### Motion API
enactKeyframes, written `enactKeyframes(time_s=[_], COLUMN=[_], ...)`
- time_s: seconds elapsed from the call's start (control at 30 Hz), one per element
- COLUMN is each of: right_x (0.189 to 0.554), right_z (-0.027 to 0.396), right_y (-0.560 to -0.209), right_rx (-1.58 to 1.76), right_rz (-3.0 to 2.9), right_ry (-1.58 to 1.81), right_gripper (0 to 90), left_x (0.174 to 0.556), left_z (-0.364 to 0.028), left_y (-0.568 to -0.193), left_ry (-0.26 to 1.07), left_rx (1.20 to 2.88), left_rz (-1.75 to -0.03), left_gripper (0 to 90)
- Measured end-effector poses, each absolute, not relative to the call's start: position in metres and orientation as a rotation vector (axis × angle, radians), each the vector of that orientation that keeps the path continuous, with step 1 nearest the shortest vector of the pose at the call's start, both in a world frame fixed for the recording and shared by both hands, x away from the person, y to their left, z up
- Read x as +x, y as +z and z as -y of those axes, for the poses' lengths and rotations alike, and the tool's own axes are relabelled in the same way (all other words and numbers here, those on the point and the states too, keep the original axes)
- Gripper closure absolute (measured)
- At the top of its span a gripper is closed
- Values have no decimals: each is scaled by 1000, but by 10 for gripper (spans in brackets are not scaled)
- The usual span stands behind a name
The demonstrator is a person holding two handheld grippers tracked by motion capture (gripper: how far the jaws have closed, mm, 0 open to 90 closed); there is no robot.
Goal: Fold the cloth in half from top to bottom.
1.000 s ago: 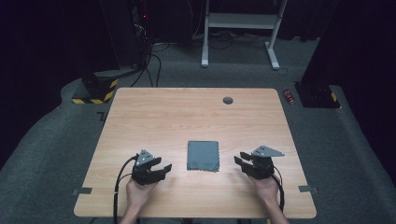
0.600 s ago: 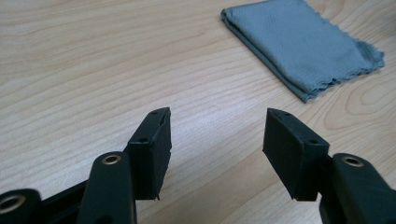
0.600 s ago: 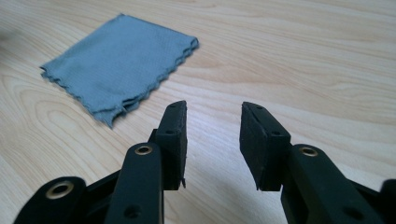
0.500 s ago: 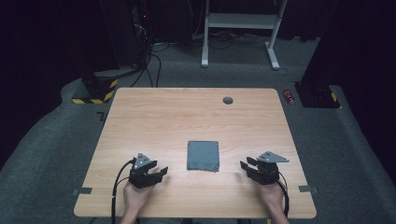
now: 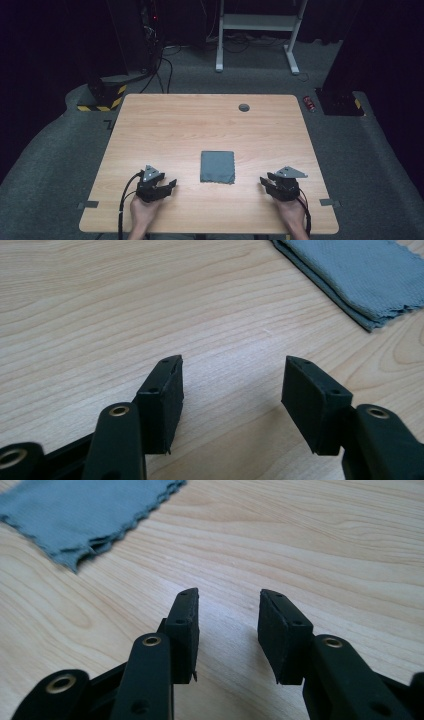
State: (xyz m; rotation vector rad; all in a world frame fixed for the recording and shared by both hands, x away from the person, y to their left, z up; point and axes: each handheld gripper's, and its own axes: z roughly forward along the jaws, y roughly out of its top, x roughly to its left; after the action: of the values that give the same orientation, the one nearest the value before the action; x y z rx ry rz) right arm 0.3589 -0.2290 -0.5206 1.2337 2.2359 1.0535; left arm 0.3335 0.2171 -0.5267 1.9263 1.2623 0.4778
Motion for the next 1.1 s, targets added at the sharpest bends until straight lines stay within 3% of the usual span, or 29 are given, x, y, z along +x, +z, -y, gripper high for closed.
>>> enactKeyframes(time_s=[0.53,1.1], right_x=[359,360], right_z=[226,225], right_y=[-522,-523], right_rx=[1210,1237], right_rz=[-2245,-2243], right_ry=[973,971], right_gripper=[559,450], left_x=[333,333], left_z=[-214,-208], left_y=[-527,-528], left_ry=[550,572], left_rx=[1959,2001], left_rz=[-1266,-1250], left_gripper=[400,311])
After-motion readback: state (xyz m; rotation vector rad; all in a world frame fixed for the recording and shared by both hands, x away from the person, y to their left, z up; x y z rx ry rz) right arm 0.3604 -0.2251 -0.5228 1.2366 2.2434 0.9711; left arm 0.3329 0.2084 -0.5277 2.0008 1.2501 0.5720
